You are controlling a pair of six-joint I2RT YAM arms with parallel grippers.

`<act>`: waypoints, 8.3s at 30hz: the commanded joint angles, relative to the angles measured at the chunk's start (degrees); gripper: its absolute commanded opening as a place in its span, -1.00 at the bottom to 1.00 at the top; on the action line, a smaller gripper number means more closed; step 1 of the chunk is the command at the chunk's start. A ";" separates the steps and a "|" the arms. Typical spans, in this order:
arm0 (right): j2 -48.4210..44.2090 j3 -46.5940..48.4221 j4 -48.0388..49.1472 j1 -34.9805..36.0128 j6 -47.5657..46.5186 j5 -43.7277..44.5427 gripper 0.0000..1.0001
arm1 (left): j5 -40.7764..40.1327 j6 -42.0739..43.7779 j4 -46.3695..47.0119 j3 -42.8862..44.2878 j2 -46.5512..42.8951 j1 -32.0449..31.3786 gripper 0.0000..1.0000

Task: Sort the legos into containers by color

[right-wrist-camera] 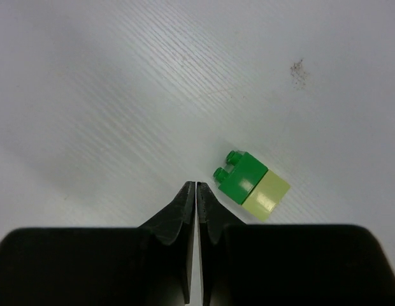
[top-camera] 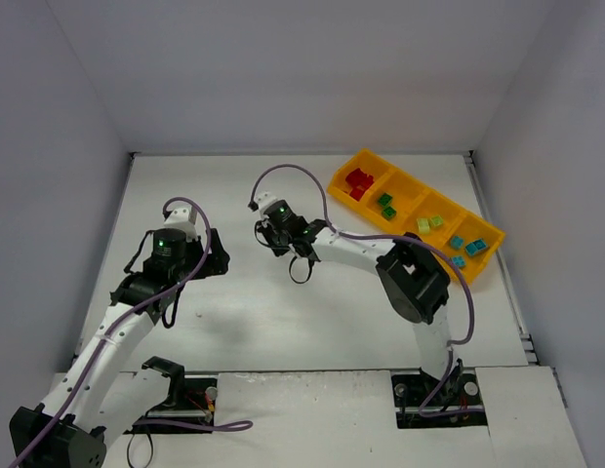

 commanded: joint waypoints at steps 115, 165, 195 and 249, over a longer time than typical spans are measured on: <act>-41.24 -23.39 3.14 -3.91 -16.30 -12.79 -1.00 | 39.73 -14.80 21.92 16.59 13.56 -0.01 0.62; -46.16 -26.11 5.77 -3.82 -14.19 -12.70 -1.00 | 45.46 -22.36 34.23 18.52 29.12 -7.31 0.34; -45.72 -25.85 6.21 -3.82 -13.84 -13.23 -1.00 | 48.44 -23.24 35.99 18.87 30.44 -8.19 -0.36; -50.99 -36.22 7.62 -7.59 -12.61 -1.98 -1.00 | 52.85 -25.27 35.74 20.89 27.46 -6.17 -1.00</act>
